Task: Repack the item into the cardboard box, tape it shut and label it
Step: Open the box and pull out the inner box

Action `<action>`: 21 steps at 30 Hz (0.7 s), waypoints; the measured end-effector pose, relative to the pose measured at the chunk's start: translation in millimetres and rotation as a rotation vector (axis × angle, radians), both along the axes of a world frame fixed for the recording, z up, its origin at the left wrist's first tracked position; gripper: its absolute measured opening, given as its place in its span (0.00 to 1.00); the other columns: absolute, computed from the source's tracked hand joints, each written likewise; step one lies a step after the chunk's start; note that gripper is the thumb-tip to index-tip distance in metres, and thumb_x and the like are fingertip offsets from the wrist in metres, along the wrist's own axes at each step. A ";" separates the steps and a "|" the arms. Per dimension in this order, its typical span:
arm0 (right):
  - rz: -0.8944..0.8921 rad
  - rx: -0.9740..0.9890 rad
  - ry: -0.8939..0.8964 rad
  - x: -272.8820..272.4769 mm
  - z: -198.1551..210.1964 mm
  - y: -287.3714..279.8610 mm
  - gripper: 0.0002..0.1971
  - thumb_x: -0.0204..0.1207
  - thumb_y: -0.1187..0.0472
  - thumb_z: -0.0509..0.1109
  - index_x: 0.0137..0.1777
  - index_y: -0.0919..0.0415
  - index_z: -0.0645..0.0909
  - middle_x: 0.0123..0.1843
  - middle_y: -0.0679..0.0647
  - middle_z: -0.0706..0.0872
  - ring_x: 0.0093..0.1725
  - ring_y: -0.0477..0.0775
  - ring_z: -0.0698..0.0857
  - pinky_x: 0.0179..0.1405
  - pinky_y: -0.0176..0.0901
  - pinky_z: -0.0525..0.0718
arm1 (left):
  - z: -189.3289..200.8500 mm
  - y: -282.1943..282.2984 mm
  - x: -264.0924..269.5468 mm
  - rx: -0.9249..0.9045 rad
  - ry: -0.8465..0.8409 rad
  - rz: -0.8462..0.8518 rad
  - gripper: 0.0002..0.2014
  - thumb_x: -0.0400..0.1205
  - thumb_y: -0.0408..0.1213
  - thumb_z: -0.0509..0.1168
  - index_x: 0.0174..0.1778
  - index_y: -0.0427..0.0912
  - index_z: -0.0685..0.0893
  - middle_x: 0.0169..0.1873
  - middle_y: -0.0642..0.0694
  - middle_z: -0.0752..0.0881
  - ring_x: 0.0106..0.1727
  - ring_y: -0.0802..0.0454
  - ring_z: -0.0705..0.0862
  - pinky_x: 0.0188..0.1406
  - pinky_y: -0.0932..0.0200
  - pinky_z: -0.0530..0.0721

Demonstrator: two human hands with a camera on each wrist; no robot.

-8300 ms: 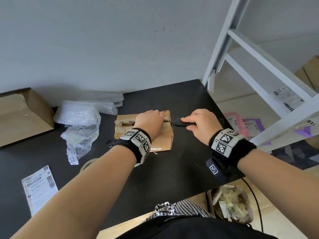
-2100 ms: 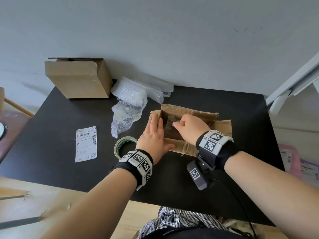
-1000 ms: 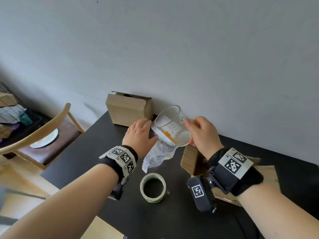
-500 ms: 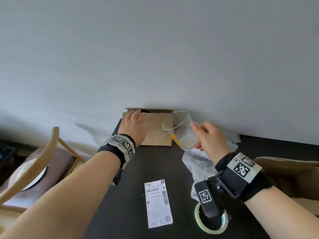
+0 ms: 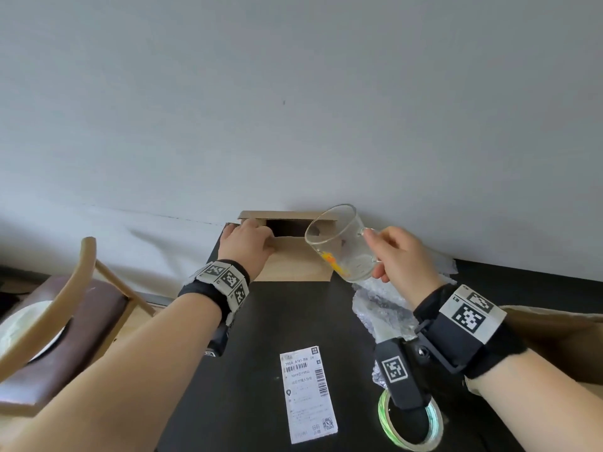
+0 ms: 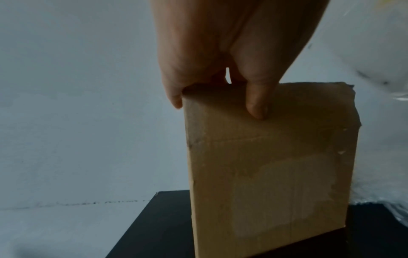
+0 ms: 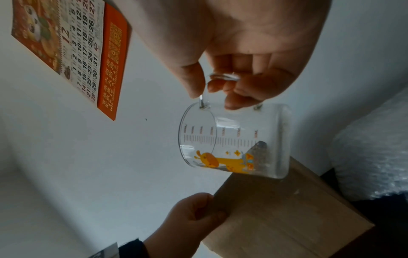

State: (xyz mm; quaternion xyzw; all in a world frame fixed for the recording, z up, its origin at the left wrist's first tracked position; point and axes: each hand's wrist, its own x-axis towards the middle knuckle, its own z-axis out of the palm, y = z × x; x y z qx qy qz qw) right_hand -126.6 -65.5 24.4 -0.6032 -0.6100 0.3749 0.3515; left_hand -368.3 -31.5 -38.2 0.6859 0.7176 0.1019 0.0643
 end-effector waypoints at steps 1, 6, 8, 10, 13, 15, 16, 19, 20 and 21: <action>-0.001 0.007 0.019 -0.9 2.1 0.3 0.16 0.80 0.51 0.63 0.41 0.66 0.74 0.30 0.53 0.73 0.22 0.45 0.79 0.36 0.45 0.76 | 2.4 -3.3 0.5 -0.030 -0.015 -0.011 0.12 0.81 0.43 0.61 0.58 0.49 0.83 0.58 0.48 0.79 0.63 0.45 0.76 0.70 0.52 0.61; 0.040 0.047 0.070 -2.0 10.4 -1.3 0.18 0.80 0.51 0.63 0.43 0.68 0.75 0.31 0.53 0.73 0.25 0.50 0.78 0.36 0.46 0.76 | 14.3 -23.2 14.9 -0.264 -0.002 -0.066 0.13 0.83 0.45 0.60 0.61 0.45 0.80 0.58 0.45 0.76 0.61 0.42 0.78 0.66 0.46 0.73; 0.057 0.070 0.074 -1.5 11.3 -4.0 0.17 0.80 0.50 0.63 0.40 0.66 0.74 0.31 0.53 0.74 0.25 0.49 0.78 0.34 0.45 0.76 | 18.4 -34.7 21.4 -0.330 -0.031 -0.060 0.13 0.83 0.45 0.60 0.59 0.43 0.80 0.56 0.43 0.76 0.56 0.40 0.80 0.60 0.44 0.79; 0.059 0.083 0.086 0.9 10.2 -8.3 0.17 0.80 0.51 0.63 0.40 0.66 0.73 0.31 0.54 0.74 0.24 0.49 0.78 0.31 0.42 0.76 | 19.9 -48.0 26.3 -0.380 -0.037 -0.059 0.15 0.83 0.45 0.61 0.60 0.41 0.80 0.55 0.43 0.78 0.56 0.40 0.81 0.57 0.47 0.80; 0.044 0.129 0.123 7.2 10.6 -15.7 0.18 0.80 0.52 0.64 0.36 0.64 0.71 0.28 0.53 0.72 0.22 0.45 0.74 0.25 0.33 0.74 | 17.2 -68.4 31.7 -0.437 -0.019 -0.070 0.09 0.82 0.45 0.61 0.52 0.44 0.80 0.49 0.46 0.78 0.55 0.43 0.81 0.52 0.54 0.80; 0.036 0.154 0.141 9.8 13.0 -19.1 0.18 0.80 0.51 0.63 0.33 0.62 0.69 0.28 0.52 0.72 0.21 0.44 0.74 0.25 0.34 0.74 | 14.3 -79.2 34.6 -0.428 -0.032 -0.050 0.07 0.81 0.47 0.62 0.43 0.48 0.75 0.44 0.48 0.78 0.50 0.45 0.80 0.50 0.53 0.80; 0.039 0.148 0.154 10.2 12.7 -20.5 0.18 0.80 0.51 0.63 0.34 0.61 0.69 0.29 0.52 0.73 0.22 0.46 0.76 0.25 0.35 0.76 | 12.8 -83.7 36.3 -0.410 -0.052 -0.037 0.10 0.82 0.48 0.61 0.39 0.48 0.73 0.42 0.49 0.78 0.47 0.46 0.79 0.48 0.53 0.80; 0.058 0.086 0.209 9.1 7.2 -28.0 0.16 0.80 0.50 0.63 0.41 0.64 0.73 0.32 0.53 0.76 0.27 0.54 0.82 0.35 0.48 0.84 | 9.0 -95.4 42.3 -0.278 -0.199 0.028 0.16 0.85 0.47 0.54 0.34 0.45 0.75 0.37 0.48 0.79 0.40 0.46 0.78 0.42 0.54 0.77; 0.061 0.070 0.218 8.8 3.7 -30.7 0.16 0.80 0.50 0.63 0.43 0.65 0.73 0.33 0.53 0.79 0.29 0.55 0.85 0.40 0.53 0.85 | 7.8 -98.0 43.6 -0.222 -0.215 0.050 0.16 0.86 0.45 0.52 0.38 0.44 0.79 0.39 0.46 0.81 0.42 0.46 0.79 0.42 0.55 0.76; 0.060 0.062 0.219 9.1 0.0 -33.6 0.16 0.81 0.50 0.63 0.45 0.65 0.74 0.34 0.54 0.80 0.31 0.55 0.86 0.44 0.55 0.86 | 6.8 -100.6 44.6 -0.178 -0.207 0.077 0.15 0.86 0.42 0.50 0.44 0.44 0.81 0.43 0.46 0.84 0.45 0.46 0.80 0.44 0.55 0.76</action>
